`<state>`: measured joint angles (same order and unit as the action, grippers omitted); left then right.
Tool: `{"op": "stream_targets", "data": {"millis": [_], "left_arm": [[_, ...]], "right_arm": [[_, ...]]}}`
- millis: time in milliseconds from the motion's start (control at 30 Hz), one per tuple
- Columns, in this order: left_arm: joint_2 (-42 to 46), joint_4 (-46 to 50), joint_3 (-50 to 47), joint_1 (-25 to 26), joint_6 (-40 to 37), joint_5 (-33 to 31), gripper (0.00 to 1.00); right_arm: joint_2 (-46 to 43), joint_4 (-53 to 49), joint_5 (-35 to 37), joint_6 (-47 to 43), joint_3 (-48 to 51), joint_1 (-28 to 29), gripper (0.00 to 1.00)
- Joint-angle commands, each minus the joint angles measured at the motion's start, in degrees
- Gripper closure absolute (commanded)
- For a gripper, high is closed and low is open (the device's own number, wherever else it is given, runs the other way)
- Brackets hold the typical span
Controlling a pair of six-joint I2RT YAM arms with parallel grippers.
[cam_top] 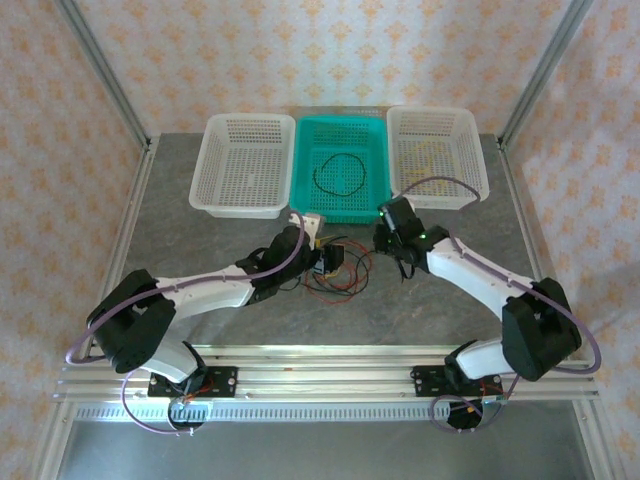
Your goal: Untangle the cables
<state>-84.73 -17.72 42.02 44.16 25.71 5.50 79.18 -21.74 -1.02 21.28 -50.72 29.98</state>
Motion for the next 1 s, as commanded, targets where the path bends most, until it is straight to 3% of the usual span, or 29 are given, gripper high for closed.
{"op": "stream_targets", "data": {"millis": [0,533,967], "left_arm": [[1.8,-2.2,-1.1,1.0,1.0,-0.8,0.27],[-2.6,-1.7,-0.1,7.2,0.1,-2.9,0.26],[-6.8,0.0,3.6,10.4,-2.1,-5.1,0.26]], "right_arm": [[-1.9,-4.0,2.4,1.9,1.8,0.3,0.75],[0.9,-11.3,5.3,2.8,3.4,-0.8,0.71],[6.7,-8.6,0.9,1.2,5.4,-4.1,0.70]]}}
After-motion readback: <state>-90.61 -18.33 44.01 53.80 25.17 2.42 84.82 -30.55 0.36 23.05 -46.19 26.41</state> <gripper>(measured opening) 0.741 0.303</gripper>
